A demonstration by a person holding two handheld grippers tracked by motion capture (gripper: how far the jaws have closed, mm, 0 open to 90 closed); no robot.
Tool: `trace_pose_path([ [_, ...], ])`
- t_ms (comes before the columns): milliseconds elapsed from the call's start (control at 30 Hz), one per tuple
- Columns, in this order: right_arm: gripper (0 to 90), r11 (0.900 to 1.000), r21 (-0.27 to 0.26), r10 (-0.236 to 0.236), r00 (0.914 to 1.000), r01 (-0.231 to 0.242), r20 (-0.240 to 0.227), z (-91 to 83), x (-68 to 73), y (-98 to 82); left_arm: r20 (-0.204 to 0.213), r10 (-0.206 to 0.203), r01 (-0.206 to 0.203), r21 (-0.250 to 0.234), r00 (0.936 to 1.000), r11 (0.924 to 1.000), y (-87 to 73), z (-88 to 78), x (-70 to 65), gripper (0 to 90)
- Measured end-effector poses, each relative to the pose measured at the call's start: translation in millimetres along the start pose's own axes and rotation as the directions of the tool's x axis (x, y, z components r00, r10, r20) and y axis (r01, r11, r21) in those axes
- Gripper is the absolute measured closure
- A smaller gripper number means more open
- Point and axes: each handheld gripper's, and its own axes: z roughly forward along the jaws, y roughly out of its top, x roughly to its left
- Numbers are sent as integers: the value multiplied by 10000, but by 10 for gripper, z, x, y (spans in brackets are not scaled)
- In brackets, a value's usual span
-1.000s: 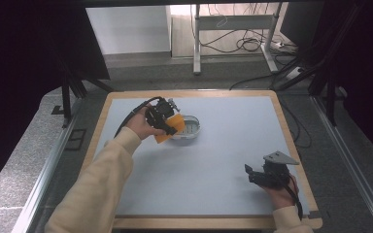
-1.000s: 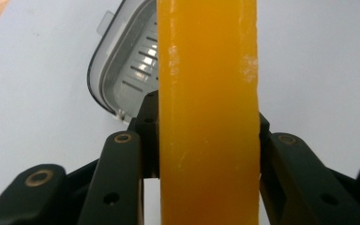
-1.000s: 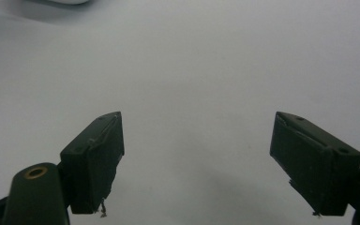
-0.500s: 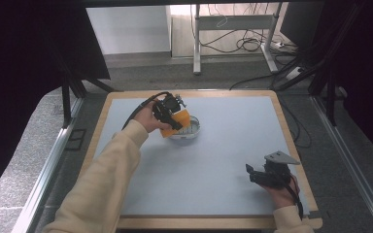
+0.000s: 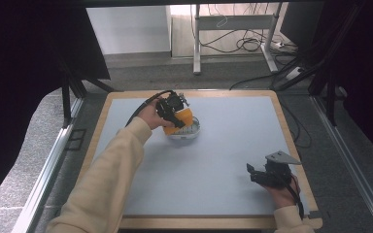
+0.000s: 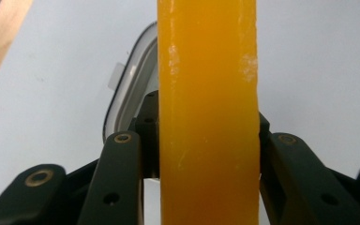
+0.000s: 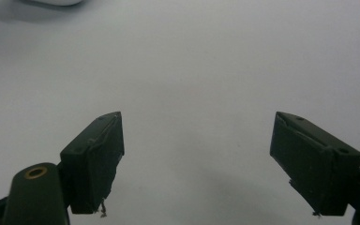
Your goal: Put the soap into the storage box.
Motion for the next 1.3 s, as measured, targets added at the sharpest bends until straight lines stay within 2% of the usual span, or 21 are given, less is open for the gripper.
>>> trace_pose_path([
  [200,181,10000,1,-5,10000,5,-19,3,-8,-3,-11,205,-205,-6,9998,9998,61,39,30,623],
  [567,181,10000,22,40,10000,-40,28,1,-24,-6,250,644,-650,248,9976,9976,144,179,100,623],
  [767,181,10000,29,50,10000,-51,51,5,-35,-9,437,670,-674,73,9968,9977,135,266,140,623],
  [1133,181,10000,57,25,10000,-25,47,9,-34,-10,736,851,-864,152,9937,9961,136,385,164,622],
  [1233,181,10000,74,21,10000,-21,52,12,-34,-11,713,961,-981,246,9928,9949,135,407,166,622],
  [1300,181,10000,66,10,10000,-11,50,11,-33,-11,692,900,-920,252,9935,9954,131,423,166,622],
])
